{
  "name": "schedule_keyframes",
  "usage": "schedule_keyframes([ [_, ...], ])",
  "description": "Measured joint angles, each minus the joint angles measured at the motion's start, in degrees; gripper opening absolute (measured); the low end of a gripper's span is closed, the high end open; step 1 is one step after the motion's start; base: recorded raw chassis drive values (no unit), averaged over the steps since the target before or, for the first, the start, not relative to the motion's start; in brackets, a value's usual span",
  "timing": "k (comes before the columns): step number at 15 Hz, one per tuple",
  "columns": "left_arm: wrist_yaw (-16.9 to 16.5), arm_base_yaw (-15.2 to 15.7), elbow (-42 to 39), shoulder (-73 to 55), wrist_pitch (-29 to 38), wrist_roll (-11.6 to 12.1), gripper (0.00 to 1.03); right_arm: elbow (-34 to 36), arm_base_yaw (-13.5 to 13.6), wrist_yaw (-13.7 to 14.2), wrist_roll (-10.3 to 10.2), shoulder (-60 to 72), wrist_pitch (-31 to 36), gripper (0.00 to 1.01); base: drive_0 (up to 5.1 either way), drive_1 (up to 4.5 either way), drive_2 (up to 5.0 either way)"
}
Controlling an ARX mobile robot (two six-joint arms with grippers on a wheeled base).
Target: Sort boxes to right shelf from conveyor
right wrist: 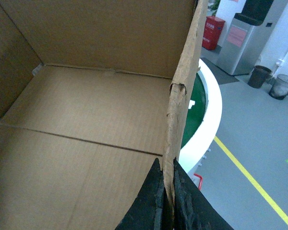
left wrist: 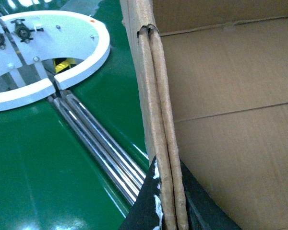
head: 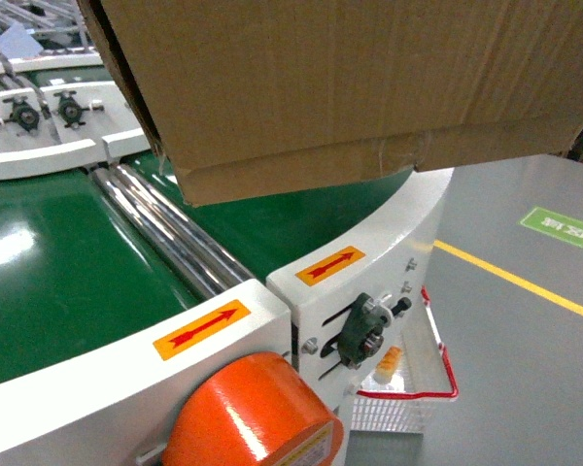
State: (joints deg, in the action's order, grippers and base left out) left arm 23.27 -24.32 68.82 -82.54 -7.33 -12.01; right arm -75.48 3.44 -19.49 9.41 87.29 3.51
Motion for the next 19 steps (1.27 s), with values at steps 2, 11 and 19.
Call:
schedule_keyframes([
  [2, 0.0, 0.0, 0.0, 0.0, 0.0, 0.0, 0.02, 0.0, 0.0, 0.0, 0.0, 0.0, 0.0, 0.02, -1.5, -1.51, -1.5],
  [11, 0.0, 0.0, 0.0, 0.0, 0.0, 0.0, 0.02, 0.0, 0.0, 0.0, 0.0, 0.0, 0.0, 0.02, -1.4, -1.41, -1.4],
  [19, 0.0, 0.0, 0.0, 0.0, 0.0, 0.0, 0.02, 0.0, 0.0, 0.0, 0.0, 0.0, 0.0, 0.02, -1.4, -1.37, -1.4],
])
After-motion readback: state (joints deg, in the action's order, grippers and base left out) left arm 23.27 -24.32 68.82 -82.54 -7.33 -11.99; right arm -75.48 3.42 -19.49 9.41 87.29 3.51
